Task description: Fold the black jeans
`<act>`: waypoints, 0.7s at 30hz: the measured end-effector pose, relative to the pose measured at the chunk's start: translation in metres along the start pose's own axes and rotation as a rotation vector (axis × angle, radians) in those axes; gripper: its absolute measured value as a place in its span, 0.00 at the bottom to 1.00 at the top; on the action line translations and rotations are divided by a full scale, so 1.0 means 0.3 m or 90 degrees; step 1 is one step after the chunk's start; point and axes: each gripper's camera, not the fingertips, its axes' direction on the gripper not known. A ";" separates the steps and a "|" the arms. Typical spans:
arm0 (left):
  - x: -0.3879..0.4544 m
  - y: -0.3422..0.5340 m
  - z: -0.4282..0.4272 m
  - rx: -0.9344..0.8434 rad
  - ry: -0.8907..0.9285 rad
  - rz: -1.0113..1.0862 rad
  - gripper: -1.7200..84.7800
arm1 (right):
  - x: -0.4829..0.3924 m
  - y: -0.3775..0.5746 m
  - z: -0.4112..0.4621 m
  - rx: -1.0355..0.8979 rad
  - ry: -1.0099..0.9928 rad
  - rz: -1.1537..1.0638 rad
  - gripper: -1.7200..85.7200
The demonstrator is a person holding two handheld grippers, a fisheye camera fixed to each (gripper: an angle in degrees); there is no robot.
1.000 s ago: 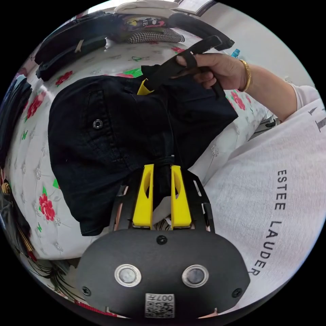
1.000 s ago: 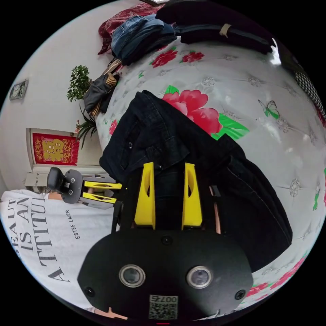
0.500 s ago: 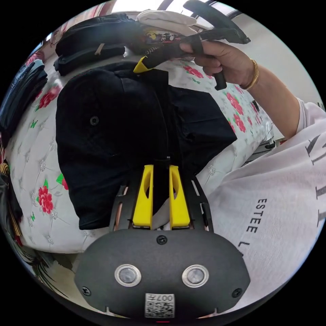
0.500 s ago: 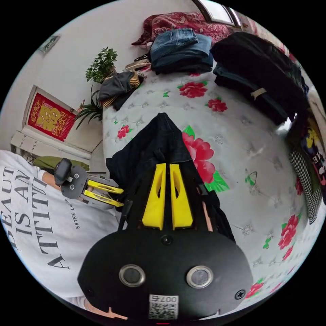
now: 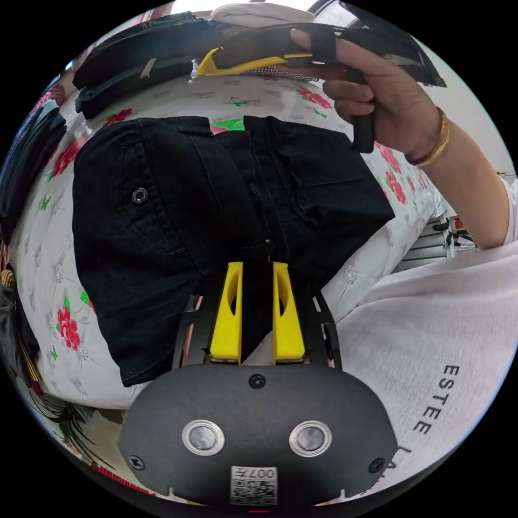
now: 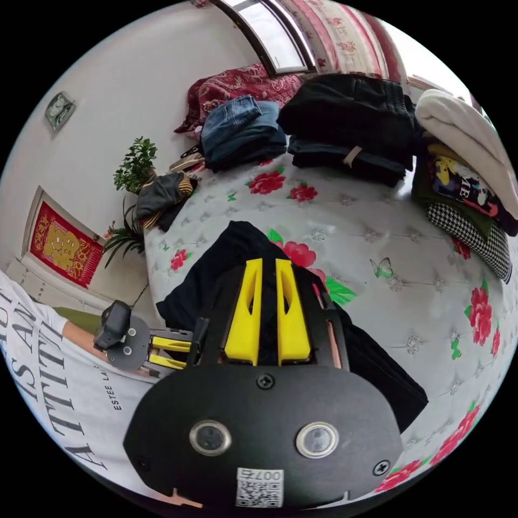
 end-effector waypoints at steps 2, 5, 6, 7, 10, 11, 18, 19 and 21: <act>0.006 0.000 0.002 0.002 -0.002 -0.002 0.12 | -0.034 0.037 0.071 -0.060 -0.022 -0.030 0.05; 0.016 -0.001 0.008 0.001 -0.004 -0.004 0.12 | -0.017 0.133 0.266 -0.210 0.014 -0.019 0.06; 0.023 -0.002 0.008 0.001 -0.009 -0.002 0.12 | -0.003 0.154 0.240 -0.140 -0.010 -0.003 0.06; 0.026 -0.003 0.007 0.000 -0.011 -0.001 0.12 | 0.010 0.155 0.237 -0.141 -0.024 0.026 0.06; 0.029 0.000 -0.004 0.003 -0.005 -0.015 0.12 | 0.038 0.156 0.193 -0.126 -0.069 0.097 0.06; 0.027 0.006 -0.018 0.014 0.010 -0.023 0.12 | 0.025 0.163 0.155 -0.100 -0.062 0.084 0.05; 0.047 0.029 -0.072 0.036 -0.009 -0.034 0.13 | -0.084 0.277 0.025 -0.053 -0.075 -0.004 0.03; 0.048 0.030 -0.071 0.035 -0.008 -0.036 0.13 | -0.091 0.289 0.031 -0.059 -0.081 -0.004 0.03; 0.055 0.037 -0.070 0.032 -0.010 -0.039 0.13 | -0.113 0.343 0.089 -0.110 -0.097 -0.005 0.03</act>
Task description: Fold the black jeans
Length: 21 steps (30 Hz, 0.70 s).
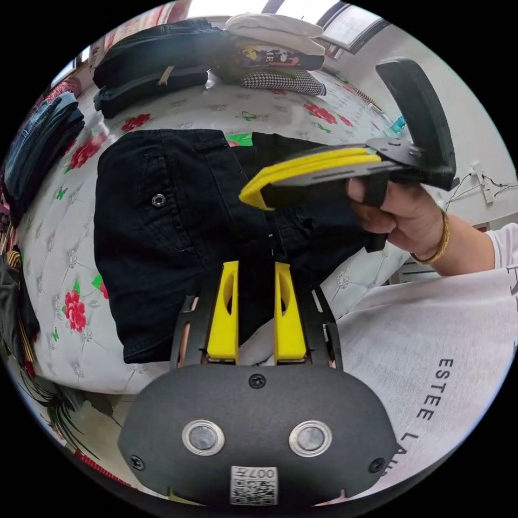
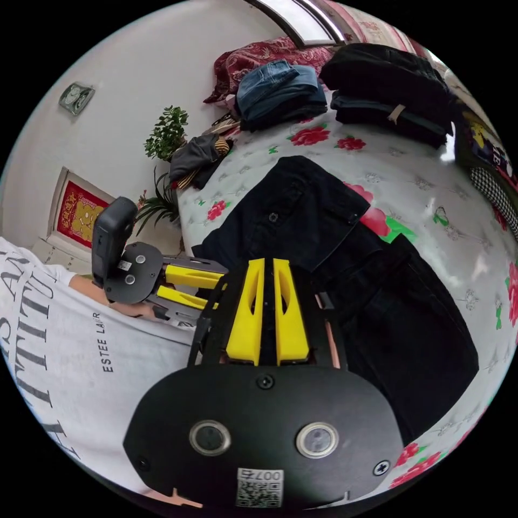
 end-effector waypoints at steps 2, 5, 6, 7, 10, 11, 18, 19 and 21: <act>0.007 0.006 -0.002 -0.002 -0.007 0.002 0.13 | 0.001 0.032 0.066 -0.050 0.014 0.007 0.03; 0.013 0.015 0.001 -0.012 -0.024 -0.001 0.12 | 0.017 0.079 0.115 -0.065 0.035 0.023 0.03; 0.012 0.020 0.000 -0.013 -0.028 -0.005 0.12 | 0.026 0.086 0.111 -0.066 0.025 0.032 0.02; 0.011 0.023 -0.002 -0.011 -0.031 -0.008 0.12 | 0.030 0.087 0.108 -0.068 0.018 0.036 0.02; 0.000 0.041 -0.014 -0.003 -0.036 -0.025 0.12 | 0.018 0.094 0.072 -0.062 0.024 0.029 0.02; -0.007 0.048 -0.018 -0.003 -0.035 -0.034 0.12 | -0.002 0.103 0.045 -0.038 0.031 0.009 0.02; -0.056 0.080 -0.044 0.011 -0.034 -0.076 0.12 | -0.077 0.190 0.135 -0.163 0.032 -0.087 0.02; -0.063 0.084 -0.047 0.010 -0.039 -0.082 0.12 | -0.078 0.200 0.118 -0.120 0.024 -0.090 0.02; -0.116 0.117 -0.091 0.032 -0.078 -0.119 0.12 | -0.066 0.210 0.094 -0.123 0.006 -0.062 0.02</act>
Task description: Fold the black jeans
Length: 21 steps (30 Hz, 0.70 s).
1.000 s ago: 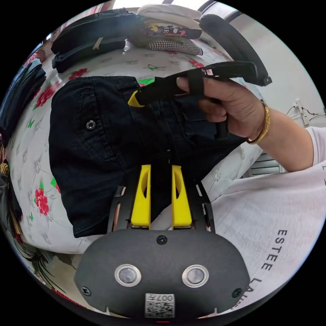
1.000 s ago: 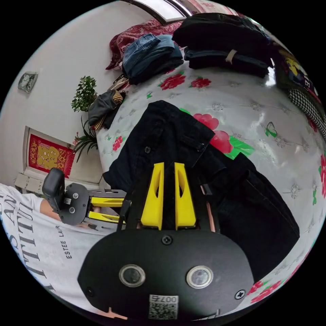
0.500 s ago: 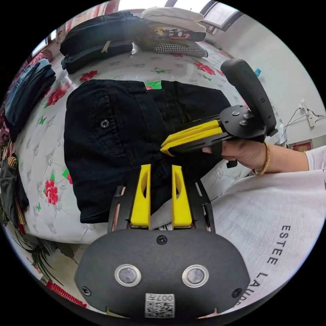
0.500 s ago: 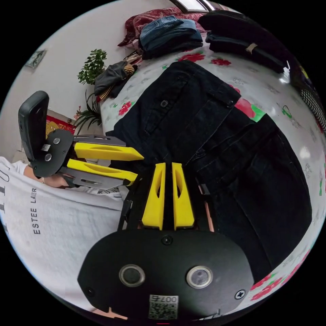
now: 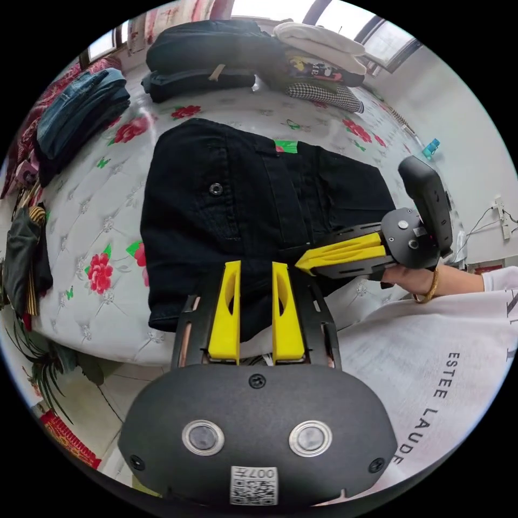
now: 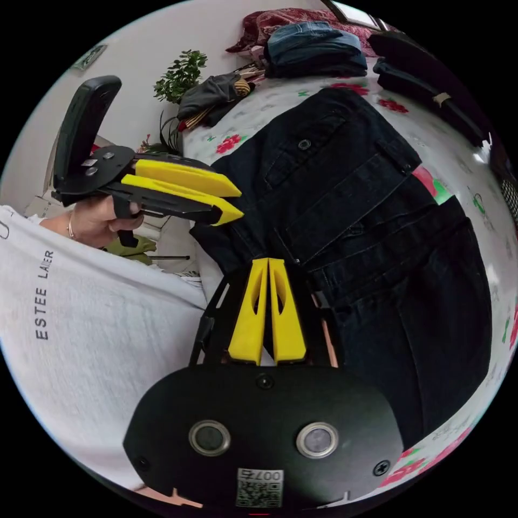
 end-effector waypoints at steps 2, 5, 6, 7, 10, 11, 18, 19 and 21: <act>-0.092 0.030 -0.047 0.036 -0.026 -0.059 0.12 | -0.004 0.021 -0.031 0.018 -0.007 0.001 0.02; -0.301 0.097 -0.099 0.079 -0.007 -0.184 0.14 | -0.005 0.071 -0.083 0.037 -0.013 0.006 0.02; -0.371 0.114 -0.098 0.078 0.011 -0.208 0.15 | -0.002 0.095 -0.103 0.046 -0.014 0.012 0.02; -0.399 0.117 -0.094 0.074 0.015 -0.210 0.16 | -0.001 0.108 -0.113 0.049 -0.014 0.017 0.02; -0.481 0.105 -0.040 0.040 0.029 -0.176 0.19 | 0.014 0.179 -0.169 0.084 -0.005 0.051 0.02; -0.502 0.091 -0.011 0.023 0.050 -0.161 0.19 | 0.028 0.207 -0.189 0.096 -0.014 0.073 0.02; -0.597 0.024 0.111 -0.044 0.143 -0.157 0.15 | 0.092 0.337 -0.285 0.142 -0.024 0.153 0.02; -0.612 0.025 0.115 -0.045 0.157 -0.165 0.14 | 0.096 0.343 -0.293 0.144 -0.024 0.157 0.02; -0.673 0.039 0.116 -0.040 0.201 -0.193 0.14 | 0.112 0.367 -0.325 0.160 -0.025 0.168 0.02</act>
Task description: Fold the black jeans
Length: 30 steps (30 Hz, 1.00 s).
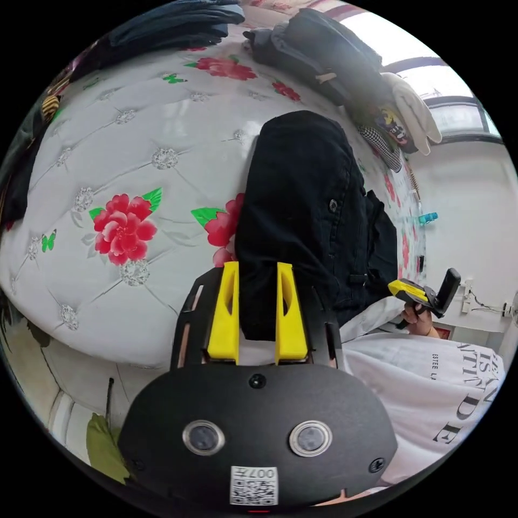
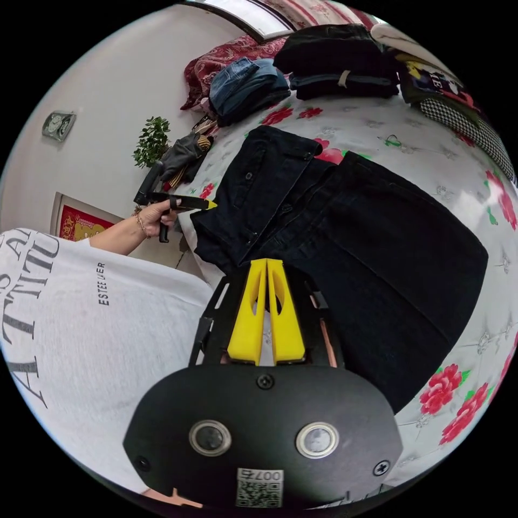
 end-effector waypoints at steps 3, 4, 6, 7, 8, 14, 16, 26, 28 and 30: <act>-0.049 0.020 -0.038 0.021 0.028 -0.005 0.15 | 0.021 0.013 -0.044 0.020 -0.011 0.013 0.02; -0.058 0.027 -0.049 0.030 0.026 -0.007 0.16 | 0.026 0.016 -0.052 0.023 -0.012 0.017 0.02; -0.101 0.056 -0.085 0.059 0.021 -0.018 0.17 | 0.041 0.031 -0.082 0.033 -0.020 0.024 0.02; -0.113 0.062 -0.087 0.061 0.026 -0.021 0.17 | 0.045 0.035 -0.087 0.034 -0.020 0.026 0.02; -0.141 0.067 -0.079 0.057 0.045 -0.035 0.17 | 0.053 0.042 -0.097 0.033 -0.021 0.031 0.02; -0.151 0.019 -0.027 0.017 0.097 -0.032 0.09 | 0.081 0.063 -0.142 0.029 -0.027 0.040 0.02; -0.117 0.012 -0.055 0.023 0.074 -0.007 0.06 | 0.085 0.066 -0.166 0.035 -0.027 0.039 0.02; 0.564 -0.038 -0.363 0.087 0.014 0.296 0.02 | 0.187 0.145 -0.373 0.135 -0.021 0.080 0.02; 0.786 -0.051 -0.347 0.064 -0.013 0.407 0.02 | 0.217 0.189 -0.427 0.168 -0.013 0.100 0.02; 1.079 -0.043 -0.252 0.008 -0.057 0.561 0.03 | 0.269 0.269 -0.495 0.211 0.001 0.142 0.02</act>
